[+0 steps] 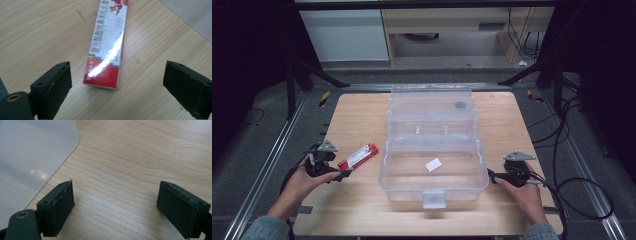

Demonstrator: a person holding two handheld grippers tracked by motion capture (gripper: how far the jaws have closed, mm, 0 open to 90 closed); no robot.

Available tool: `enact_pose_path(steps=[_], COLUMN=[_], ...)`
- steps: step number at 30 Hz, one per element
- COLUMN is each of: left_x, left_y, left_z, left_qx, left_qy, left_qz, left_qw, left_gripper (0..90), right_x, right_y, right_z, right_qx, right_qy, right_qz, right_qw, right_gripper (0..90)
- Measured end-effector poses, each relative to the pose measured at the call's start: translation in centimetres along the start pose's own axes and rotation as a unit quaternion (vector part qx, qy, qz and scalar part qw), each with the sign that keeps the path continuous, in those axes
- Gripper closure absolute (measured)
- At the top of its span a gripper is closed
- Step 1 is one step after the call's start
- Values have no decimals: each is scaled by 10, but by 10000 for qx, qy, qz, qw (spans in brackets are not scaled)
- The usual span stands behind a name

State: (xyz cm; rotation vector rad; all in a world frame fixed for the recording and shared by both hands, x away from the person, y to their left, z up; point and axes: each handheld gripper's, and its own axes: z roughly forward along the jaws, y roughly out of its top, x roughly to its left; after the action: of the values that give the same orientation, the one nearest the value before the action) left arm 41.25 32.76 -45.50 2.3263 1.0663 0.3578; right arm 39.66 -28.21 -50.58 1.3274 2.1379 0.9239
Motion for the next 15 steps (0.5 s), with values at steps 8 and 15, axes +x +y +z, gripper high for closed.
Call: enact_pose_path(steps=[8, 15], left_x=[7, 8], left_y=[7, 15], left_z=[4, 10], left_qx=[228, 439], left_qy=[7, -42], left_qz=[98, 222], left_qw=[9997, 9988], left_gripper=[92, 104], right_x=[0, 0], right_y=[0, 0], right_z=[0, 0], right_qx=[-4, -6], right_qy=[0, 1], right_qz=[9, 8], right_qw=[10000, 10000], right_gripper=[145, 145])
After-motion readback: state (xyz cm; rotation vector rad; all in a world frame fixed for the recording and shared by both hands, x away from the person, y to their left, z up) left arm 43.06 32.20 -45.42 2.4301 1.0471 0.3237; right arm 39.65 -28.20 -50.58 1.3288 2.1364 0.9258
